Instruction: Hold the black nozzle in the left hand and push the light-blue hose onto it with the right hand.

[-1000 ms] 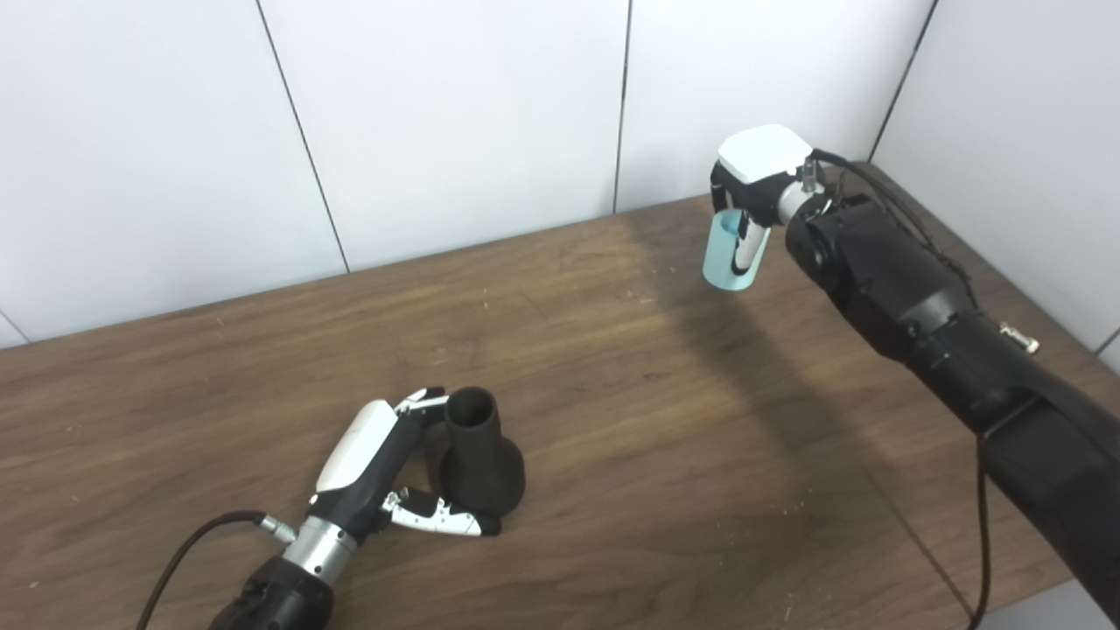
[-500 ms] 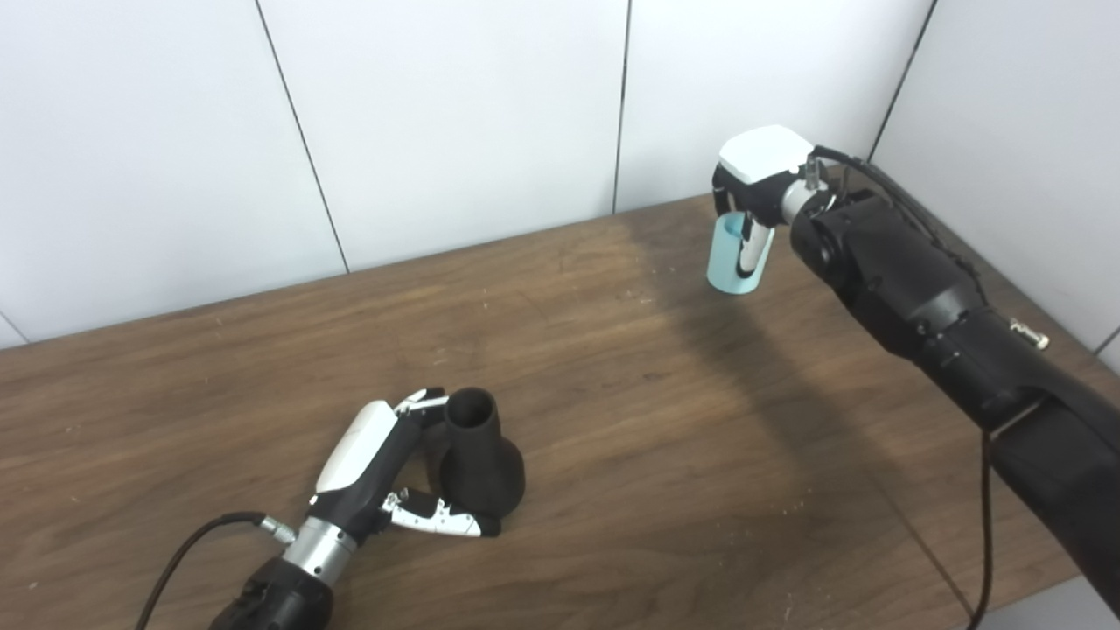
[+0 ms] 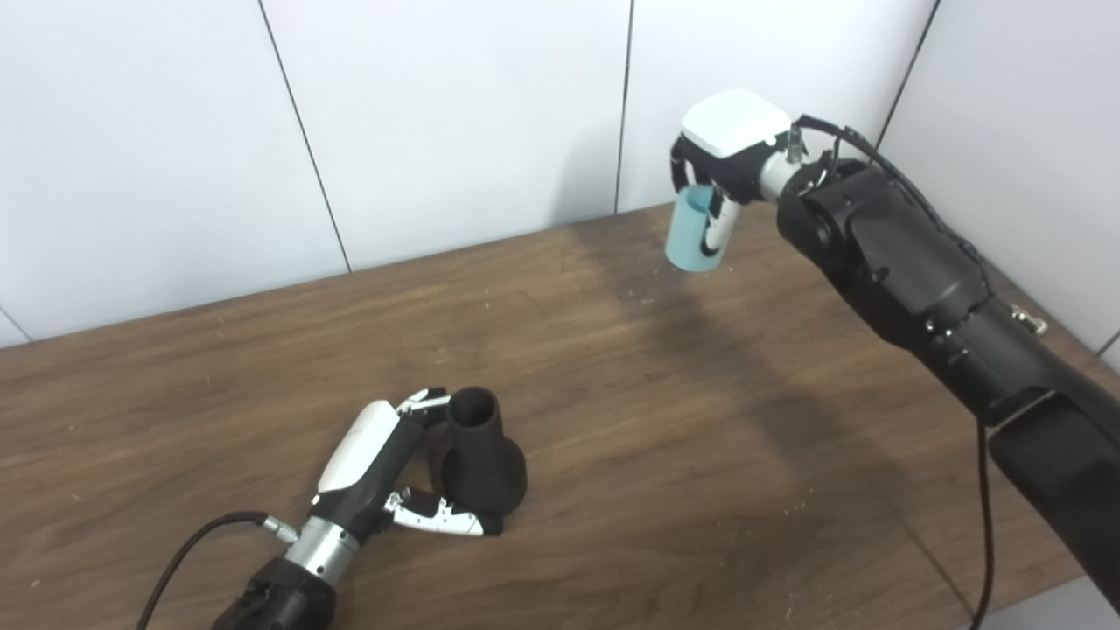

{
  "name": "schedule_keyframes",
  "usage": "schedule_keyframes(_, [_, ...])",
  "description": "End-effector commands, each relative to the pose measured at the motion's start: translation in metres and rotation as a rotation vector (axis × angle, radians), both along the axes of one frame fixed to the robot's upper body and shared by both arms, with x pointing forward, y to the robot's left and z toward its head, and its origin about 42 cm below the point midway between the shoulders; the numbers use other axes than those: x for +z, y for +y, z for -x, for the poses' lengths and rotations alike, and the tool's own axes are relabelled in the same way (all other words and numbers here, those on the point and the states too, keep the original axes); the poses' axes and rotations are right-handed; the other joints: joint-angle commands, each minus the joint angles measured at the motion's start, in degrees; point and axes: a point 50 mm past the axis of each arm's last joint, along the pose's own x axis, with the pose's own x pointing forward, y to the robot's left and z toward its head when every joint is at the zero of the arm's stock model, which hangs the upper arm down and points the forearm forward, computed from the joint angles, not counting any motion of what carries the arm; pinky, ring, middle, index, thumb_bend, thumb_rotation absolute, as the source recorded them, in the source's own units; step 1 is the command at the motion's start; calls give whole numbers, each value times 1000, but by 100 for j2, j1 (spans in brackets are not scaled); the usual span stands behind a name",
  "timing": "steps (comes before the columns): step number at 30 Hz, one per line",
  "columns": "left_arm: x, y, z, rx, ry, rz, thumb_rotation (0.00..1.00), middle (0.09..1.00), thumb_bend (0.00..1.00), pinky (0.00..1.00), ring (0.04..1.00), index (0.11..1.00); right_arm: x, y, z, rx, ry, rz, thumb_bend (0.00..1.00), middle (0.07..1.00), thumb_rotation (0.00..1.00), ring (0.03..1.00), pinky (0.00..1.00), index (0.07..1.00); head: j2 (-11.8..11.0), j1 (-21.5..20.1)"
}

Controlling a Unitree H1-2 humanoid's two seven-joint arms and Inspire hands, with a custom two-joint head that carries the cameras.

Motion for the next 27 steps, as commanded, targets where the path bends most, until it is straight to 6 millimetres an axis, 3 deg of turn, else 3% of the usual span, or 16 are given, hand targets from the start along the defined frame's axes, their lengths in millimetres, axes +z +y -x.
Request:
schedule_keyframes(1, [-83,1,59,-8,269,-172,0,541,516,920,709,448,35,11,5,58,-117,14,512,471,0,369,281,540,-1,28])
schedule_keyframes(15, [-77,-18,58,-11,266,-170,0,547,515,947,719,444,51,50,42,344,-206,28,510,467,0,346,236,537,231,774])
schedule_keyframes(22, [-75,-29,56,-13,272,-179,0,547,514,959,717,444,62,71,63,457,-270,83,515,462,0,377,305,531,293,960])
schedule_keyframes(27, [-74,-33,54,-11,281,-182,0,549,514,949,717,443,72,85,74,506,-271,94,516,461,0,376,287,528,308,1048])
